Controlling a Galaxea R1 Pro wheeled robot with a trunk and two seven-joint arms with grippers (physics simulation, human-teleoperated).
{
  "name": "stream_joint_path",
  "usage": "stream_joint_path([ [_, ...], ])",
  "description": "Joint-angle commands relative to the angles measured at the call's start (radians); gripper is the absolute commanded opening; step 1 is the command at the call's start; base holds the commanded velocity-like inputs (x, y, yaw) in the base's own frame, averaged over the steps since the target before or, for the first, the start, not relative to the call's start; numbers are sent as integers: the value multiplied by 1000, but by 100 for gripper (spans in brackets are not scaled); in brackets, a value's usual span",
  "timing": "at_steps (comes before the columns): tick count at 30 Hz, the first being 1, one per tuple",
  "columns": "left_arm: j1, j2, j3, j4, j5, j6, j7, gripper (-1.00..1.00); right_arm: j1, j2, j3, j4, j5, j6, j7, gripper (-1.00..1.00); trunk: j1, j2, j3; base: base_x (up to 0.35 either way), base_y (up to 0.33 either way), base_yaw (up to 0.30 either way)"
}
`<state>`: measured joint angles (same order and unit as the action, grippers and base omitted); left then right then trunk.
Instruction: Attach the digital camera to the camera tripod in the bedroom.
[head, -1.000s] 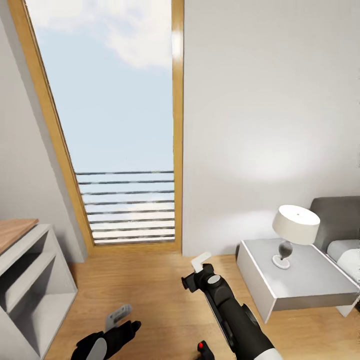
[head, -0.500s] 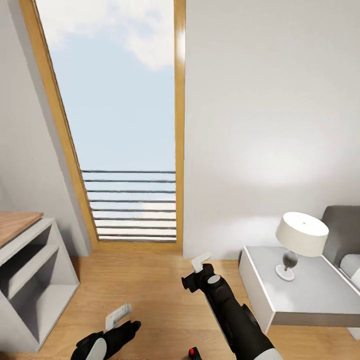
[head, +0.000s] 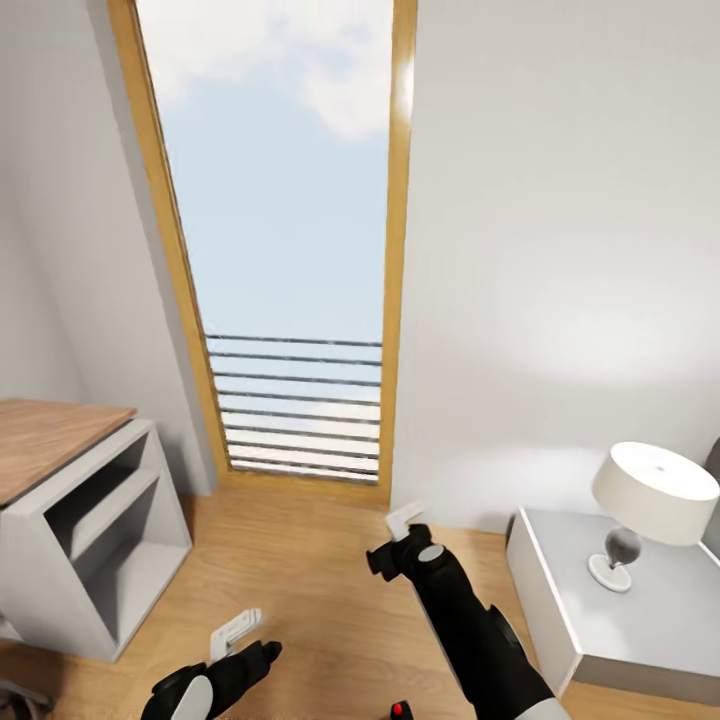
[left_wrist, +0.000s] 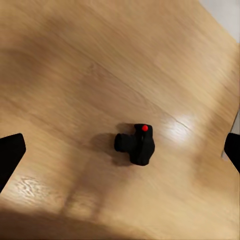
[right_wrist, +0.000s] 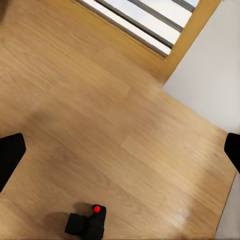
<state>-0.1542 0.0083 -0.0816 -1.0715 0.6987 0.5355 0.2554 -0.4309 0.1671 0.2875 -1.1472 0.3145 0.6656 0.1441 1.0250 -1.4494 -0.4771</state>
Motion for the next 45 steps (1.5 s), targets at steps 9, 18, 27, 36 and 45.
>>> stream_joint_path([
  [9,-1,1,-1,-1,10,1,10,100,2,-7,1,-16,9,44,9,100,0,-1,-1,0,-302,257],
  [18,-1,1,-2,-1,10,2,18,100,3,-16,0,-18,9,47,11,100,0,-1,-1,0,-337,164],
  [27,-1,0,-4,1,12,3,45,100,3,-30,0,-19,8,44,13,100,0,-1,-1,0,-343,19],
  [36,-3,0,-5,6,15,6,49,100,4,-31,0,-49,9,47,10,100,0,-1,-1,0,-343,2],
  [45,-31,4,-11,23,10,31,46,100,2,-30,-6,-67,2,58,10,100,0,-1,-1,0,-82,0],
])
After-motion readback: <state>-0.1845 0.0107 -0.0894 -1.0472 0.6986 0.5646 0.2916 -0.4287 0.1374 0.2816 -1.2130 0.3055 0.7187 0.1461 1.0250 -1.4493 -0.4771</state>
